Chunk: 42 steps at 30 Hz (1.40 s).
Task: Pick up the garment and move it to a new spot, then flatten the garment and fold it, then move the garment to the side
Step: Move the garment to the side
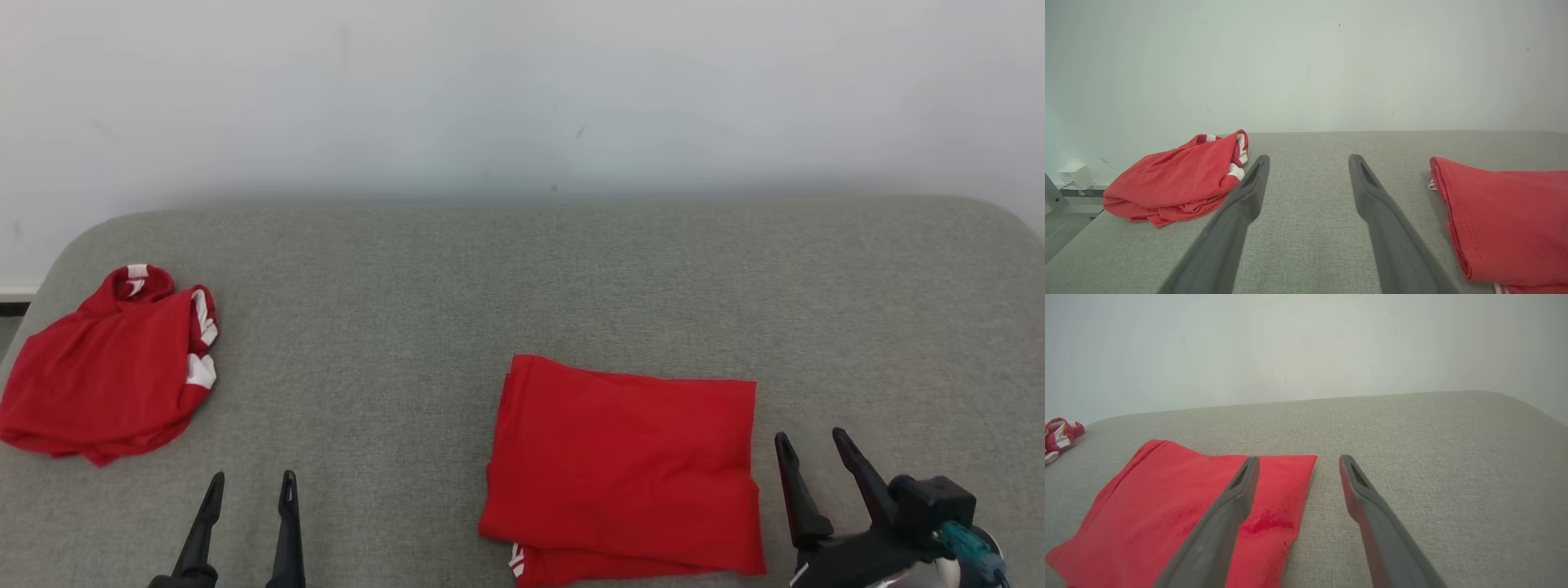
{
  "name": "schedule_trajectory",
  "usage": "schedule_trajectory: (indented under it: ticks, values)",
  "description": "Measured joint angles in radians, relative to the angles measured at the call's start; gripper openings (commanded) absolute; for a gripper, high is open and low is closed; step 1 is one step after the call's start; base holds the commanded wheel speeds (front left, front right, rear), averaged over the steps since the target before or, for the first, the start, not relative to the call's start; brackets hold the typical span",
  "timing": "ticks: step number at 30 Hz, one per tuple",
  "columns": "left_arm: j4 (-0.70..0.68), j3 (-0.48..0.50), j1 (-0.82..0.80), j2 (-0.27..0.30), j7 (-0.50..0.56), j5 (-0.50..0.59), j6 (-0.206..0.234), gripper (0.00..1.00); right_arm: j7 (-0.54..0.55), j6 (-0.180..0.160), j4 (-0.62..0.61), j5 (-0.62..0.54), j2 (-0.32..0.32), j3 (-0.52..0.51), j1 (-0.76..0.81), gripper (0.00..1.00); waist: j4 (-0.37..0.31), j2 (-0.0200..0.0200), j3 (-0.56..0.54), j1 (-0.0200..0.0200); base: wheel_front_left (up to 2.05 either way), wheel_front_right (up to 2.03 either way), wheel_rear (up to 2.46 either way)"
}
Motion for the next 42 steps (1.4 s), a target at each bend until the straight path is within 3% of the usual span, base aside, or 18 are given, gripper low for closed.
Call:
schedule_trajectory:
  ticks: [17, 27, 29, 35, 42]
  values:
    - [0.014, -0.035, -0.056, -0.003, 0.0, -0.008, 0.009, 1.0, 0.056, 0.0, 0.392, 0.016, 0.028, 0.041, -0.214, 1.0, 0.071, 0.0, 0.069, 0.0001, 0.0, 0.0, 0.0]
    - [0.016, -0.024, -0.06, -0.004, 0.0, -0.008, 0.012, 1.0, 0.024, -0.003, 0.484, 0.079, 0.067, 0.101, -0.238, 0.98, 0.069, 0.0, 0.086, 0.0, 0.0, 0.0, 0.0]
    - [0.018, -0.025, -0.061, -0.004, 0.0, -0.008, 0.012, 1.0, 0.023, -0.004, 0.485, 0.099, 0.072, 0.125, -0.238, 0.0, 0.064, 0.0, 0.091, 0.0, 0.0, 0.0, 0.0]
    - [0.019, -0.027, -0.081, -0.004, 0.0, -0.007, 0.012, 1.0, 0.01, -0.001, 0.488, 0.126, 0.063, 0.169, -0.261, 0.0, 0.057, 0.0, 0.111, 0.0, 0.0, 0.0, 0.0]
    - [0.014, -0.03, -0.113, -0.004, 0.0, -0.005, 0.008, 1.0, 0.003, 0.0, 0.472, 0.115, -0.035, 0.249, -0.359, 0.0, 0.045, 0.0001, 0.153, 0.0001, 0.0, 0.0, 0.0]
